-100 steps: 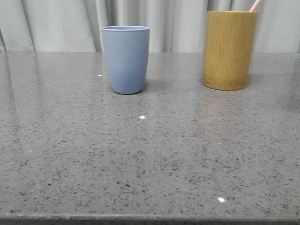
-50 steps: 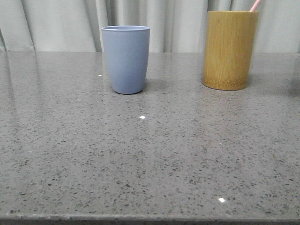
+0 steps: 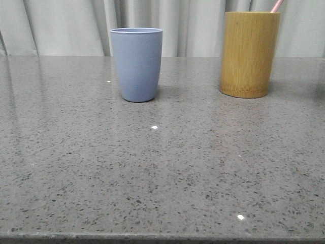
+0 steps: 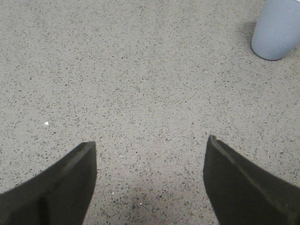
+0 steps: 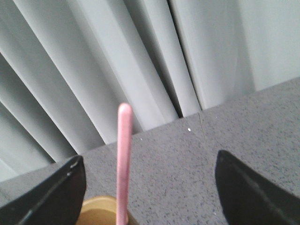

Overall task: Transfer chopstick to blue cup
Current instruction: 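Lower the right gripper and close it on the pink stick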

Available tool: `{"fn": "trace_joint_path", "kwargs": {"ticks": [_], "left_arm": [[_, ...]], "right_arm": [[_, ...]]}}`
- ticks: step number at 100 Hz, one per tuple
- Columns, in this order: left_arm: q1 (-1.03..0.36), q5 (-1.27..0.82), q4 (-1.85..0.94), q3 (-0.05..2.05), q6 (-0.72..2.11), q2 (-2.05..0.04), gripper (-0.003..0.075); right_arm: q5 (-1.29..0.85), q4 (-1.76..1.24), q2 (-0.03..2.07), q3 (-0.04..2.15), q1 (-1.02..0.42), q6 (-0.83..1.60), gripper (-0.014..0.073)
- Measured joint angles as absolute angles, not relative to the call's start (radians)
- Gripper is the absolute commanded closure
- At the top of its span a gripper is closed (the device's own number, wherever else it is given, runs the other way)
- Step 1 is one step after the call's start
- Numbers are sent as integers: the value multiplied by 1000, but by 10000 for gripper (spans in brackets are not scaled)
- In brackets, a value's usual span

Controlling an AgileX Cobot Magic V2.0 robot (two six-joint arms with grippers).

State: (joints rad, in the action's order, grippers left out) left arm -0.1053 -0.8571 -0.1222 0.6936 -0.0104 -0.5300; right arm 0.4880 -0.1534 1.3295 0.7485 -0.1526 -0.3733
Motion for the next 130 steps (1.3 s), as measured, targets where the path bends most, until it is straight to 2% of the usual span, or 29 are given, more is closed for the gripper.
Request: {"fn": "trace_joint_path", "kwargs": {"ticks": [58, 91, 130], "left_arm": [[-105, -853, -122, 694, -10, -530, 246], [-105, -853, -122, 694, -10, -530, 246], [-105, -838, -122, 694, -10, -530, 246]], "right_arm": [[512, -99, 1470, 872, -153, -465, 27], [512, -94, 1480, 876, -153, -475, 203], [512, -94, 1480, 876, -153, -507, 214]]}}
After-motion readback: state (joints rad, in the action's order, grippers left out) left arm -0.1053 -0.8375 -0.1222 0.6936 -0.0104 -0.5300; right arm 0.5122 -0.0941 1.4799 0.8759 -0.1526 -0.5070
